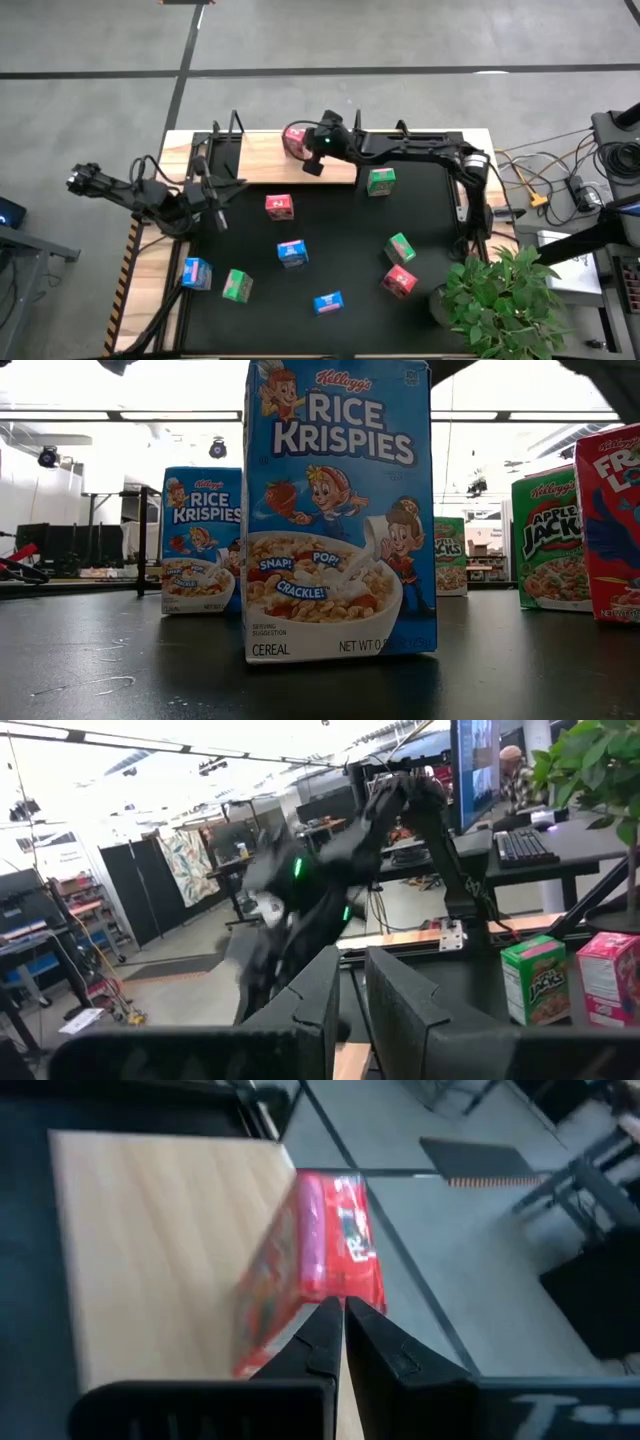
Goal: Stack cereal on shelf
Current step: Put the top right red cereal box on the shelf
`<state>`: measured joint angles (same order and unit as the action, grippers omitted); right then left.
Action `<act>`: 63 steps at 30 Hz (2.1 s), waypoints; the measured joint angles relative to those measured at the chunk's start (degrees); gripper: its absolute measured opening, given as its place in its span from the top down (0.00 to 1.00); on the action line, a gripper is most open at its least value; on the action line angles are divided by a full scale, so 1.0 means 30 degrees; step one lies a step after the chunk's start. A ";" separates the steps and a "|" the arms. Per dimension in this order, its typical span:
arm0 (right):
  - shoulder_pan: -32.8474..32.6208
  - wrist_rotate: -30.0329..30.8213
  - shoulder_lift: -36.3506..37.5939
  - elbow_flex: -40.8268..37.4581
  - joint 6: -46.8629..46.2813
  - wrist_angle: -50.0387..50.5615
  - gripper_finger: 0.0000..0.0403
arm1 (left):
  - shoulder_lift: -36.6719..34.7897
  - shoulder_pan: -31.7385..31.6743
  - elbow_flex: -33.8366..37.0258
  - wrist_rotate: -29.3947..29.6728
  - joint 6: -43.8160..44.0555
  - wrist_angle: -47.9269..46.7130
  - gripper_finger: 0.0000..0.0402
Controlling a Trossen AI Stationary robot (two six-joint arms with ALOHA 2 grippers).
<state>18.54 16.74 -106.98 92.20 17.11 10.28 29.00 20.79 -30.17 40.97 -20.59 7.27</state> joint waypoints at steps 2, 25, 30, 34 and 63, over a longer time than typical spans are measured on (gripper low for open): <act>-0.0421 -0.0051 0.1078 0.0015 0.0028 0.0803 0.98 | 0.0213 -0.0028 0.0000 0.0000 0.0038 0.0511 0.91; -0.5151 -0.0162 0.8891 -0.2257 0.0225 0.3776 0.98 | 0.5323 -0.1792 -0.4841 0.0137 0.0908 -0.3949 0.91; -0.5259 -0.0103 0.9638 -0.3587 0.0006 0.3622 0.98 | 0.5630 -0.1952 -0.5061 0.0130 0.1383 -0.4643 0.91; -0.5266 -0.0104 1.0464 -0.4537 0.0166 0.3323 0.98 | 0.5769 -0.2567 -0.5399 -0.0129 0.1074 -0.4518 0.91; -0.5259 -0.0713 1.2027 -0.7082 0.0498 0.1404 0.98 | 1.2832 -1.8031 -0.6008 -1.2985 0.0490 -0.3246 0.91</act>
<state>2.76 14.60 -70.89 70.96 18.60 14.49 67.50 -33.30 -48.20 2.02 -19.12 -2.47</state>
